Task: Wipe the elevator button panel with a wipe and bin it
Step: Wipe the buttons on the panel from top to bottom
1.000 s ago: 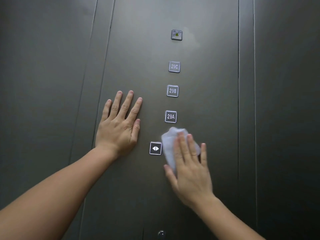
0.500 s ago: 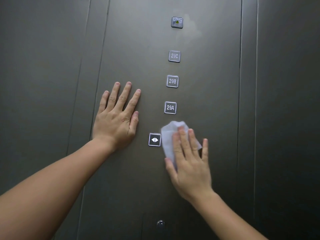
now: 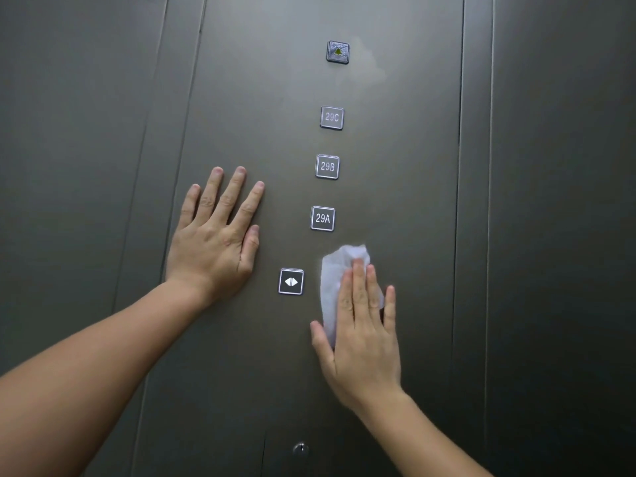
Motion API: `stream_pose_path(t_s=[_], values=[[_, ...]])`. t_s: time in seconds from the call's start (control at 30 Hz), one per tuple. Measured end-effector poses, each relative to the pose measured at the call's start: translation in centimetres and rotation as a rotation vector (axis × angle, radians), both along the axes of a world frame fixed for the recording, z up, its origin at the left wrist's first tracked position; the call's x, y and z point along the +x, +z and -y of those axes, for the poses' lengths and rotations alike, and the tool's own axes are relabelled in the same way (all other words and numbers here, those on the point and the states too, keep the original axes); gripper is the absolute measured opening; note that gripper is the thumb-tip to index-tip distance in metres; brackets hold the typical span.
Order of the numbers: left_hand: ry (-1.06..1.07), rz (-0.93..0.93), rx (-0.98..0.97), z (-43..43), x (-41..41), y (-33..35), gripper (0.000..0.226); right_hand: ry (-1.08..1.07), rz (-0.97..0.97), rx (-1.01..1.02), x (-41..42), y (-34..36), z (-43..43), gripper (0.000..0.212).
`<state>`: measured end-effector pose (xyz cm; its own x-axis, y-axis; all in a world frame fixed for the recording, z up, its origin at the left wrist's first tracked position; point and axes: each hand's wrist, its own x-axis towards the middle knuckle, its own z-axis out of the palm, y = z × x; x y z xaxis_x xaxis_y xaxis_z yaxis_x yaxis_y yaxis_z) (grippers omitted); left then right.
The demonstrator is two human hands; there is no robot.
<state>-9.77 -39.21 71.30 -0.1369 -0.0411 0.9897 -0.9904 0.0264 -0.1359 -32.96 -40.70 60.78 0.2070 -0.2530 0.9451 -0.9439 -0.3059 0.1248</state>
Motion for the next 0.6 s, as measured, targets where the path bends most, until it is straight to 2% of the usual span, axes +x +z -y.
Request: stream_pose_path(t_s=[0.13,0.27,0.43,0.6], values=[[0.003,-0.001,-0.011,0.2,0.1,0.0,0.064,-0.006,-0.087,-0.026,0.1,-0.9,0.1,0.085],[0.008,0.0,-0.01,0.2,0.1,0.1,0.064,0.006,-0.04,-0.01,-0.3,1.9,0.2,0.082],[0.002,0.001,-0.003,0.0,0.1,0.0,0.064,0.054,-0.137,-0.022,-0.8,-1.9,0.0,0.08],[0.004,-0.005,0.003,0.0,-0.1,0.0,0.064,0.02,0.036,0.028,0.2,1.9,-0.4,0.082]])
